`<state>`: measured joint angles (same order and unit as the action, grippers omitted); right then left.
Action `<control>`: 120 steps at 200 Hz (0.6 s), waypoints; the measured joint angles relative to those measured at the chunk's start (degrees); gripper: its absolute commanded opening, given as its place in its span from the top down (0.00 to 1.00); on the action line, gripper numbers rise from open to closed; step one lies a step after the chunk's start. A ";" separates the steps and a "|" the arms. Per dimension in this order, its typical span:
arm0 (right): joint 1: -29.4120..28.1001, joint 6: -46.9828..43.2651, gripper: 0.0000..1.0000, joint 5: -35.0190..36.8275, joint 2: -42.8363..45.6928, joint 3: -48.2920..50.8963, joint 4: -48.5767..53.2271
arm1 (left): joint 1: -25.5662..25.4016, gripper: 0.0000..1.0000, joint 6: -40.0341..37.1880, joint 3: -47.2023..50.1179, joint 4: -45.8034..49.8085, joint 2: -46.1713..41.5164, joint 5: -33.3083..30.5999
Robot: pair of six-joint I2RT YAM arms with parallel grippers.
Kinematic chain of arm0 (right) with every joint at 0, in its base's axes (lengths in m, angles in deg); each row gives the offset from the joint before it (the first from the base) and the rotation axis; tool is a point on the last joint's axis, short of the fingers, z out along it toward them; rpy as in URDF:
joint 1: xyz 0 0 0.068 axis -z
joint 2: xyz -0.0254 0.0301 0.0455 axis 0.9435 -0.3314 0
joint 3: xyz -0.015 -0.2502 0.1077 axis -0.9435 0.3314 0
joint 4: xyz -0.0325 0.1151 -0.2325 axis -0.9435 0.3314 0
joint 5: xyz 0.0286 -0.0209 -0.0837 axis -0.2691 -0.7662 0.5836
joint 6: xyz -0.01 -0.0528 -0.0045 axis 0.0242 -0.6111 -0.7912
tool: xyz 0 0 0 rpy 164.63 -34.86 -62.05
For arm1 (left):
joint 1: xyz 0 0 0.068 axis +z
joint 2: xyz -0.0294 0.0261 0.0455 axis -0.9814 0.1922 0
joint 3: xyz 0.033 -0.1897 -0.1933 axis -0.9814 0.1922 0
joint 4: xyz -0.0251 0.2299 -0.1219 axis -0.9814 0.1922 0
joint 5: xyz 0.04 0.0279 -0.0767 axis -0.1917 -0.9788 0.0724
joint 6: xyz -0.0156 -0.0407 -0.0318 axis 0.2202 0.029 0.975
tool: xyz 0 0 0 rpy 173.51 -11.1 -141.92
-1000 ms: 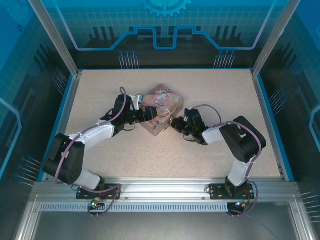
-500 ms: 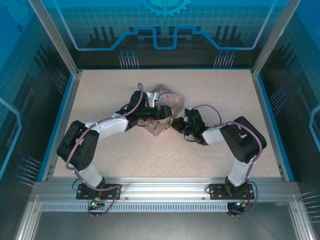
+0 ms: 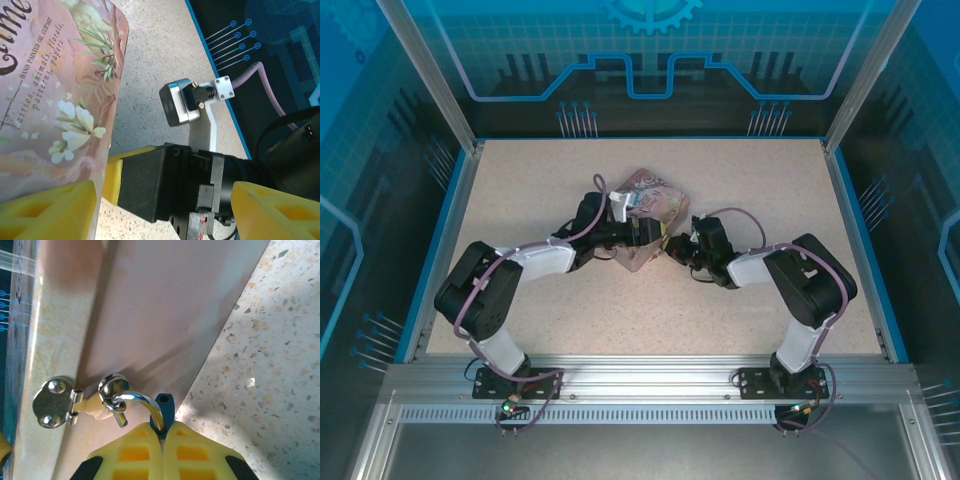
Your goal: Unlock a padlock with a key
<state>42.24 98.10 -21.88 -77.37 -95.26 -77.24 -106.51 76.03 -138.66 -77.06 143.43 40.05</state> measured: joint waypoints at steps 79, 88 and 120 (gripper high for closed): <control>2.36 -2.38 0.96 -1.16 2.51 -3.43 10.08 | -0.35 0.27 0.00 5.09 -6.64 -1.57 0.00; 3.08 -3.15 0.96 -1.77 3.19 -3.41 10.71 | -0.42 0.27 0.00 5.40 -7.02 -1.68 0.00; 6.34 -5.70 0.96 -5.14 3.96 -3.04 11.15 | -0.50 0.26 0.00 6.03 -7.56 -2.19 0.00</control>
<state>48.58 92.39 -27.02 -73.41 -98.30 -66.09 -107.01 76.03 -132.63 -84.62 141.25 40.05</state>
